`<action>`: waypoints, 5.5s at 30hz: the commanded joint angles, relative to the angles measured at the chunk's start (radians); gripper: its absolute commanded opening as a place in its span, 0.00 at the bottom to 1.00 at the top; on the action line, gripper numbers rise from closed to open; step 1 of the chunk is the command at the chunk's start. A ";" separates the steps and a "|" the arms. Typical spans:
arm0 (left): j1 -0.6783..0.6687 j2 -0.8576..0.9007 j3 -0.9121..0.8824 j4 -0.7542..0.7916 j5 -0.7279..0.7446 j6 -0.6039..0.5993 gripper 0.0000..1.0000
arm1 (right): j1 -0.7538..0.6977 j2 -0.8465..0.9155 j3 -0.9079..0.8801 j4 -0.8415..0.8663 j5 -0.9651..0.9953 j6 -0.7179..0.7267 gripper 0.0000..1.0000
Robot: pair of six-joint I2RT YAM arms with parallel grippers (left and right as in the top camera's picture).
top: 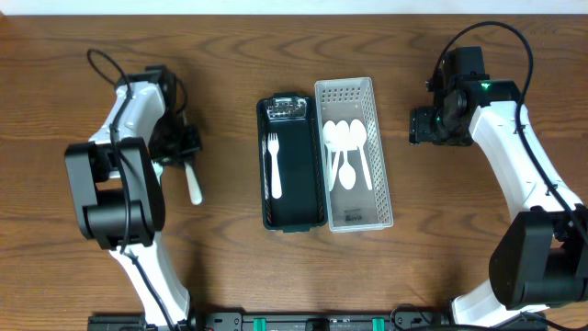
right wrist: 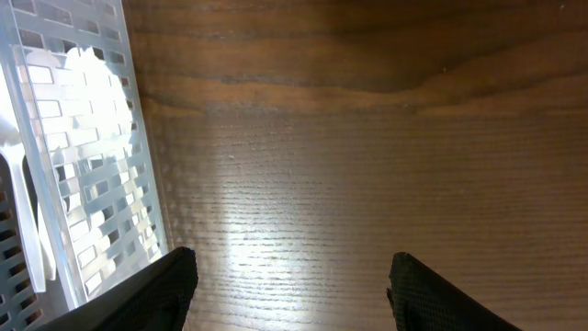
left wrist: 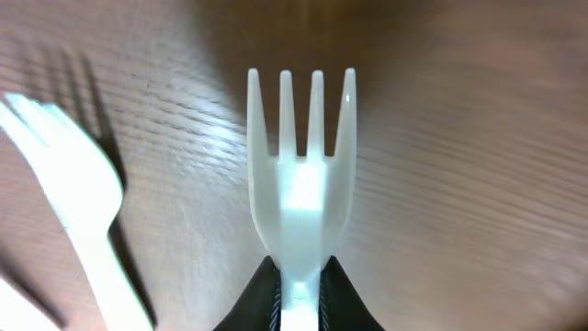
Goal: Pack container
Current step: 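Carry the fork with left gripper and release it into green basket, then move left gripper back and grasp the last white fork, then carry the fork with left gripper and release it into green basket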
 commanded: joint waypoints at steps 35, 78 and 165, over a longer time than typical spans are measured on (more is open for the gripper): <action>-0.560 -0.174 0.140 0.073 -0.163 -0.061 0.50 | -0.004 -0.013 0.015 -0.023 0.012 -0.027 0.71; 0.170 -0.356 -0.496 0.469 -0.002 0.167 0.78 | -0.002 -0.013 0.015 -0.021 0.010 -0.021 0.71; 0.080 -0.349 -0.399 0.341 -0.003 0.159 0.06 | -0.002 -0.013 0.015 -0.027 0.011 -0.021 0.71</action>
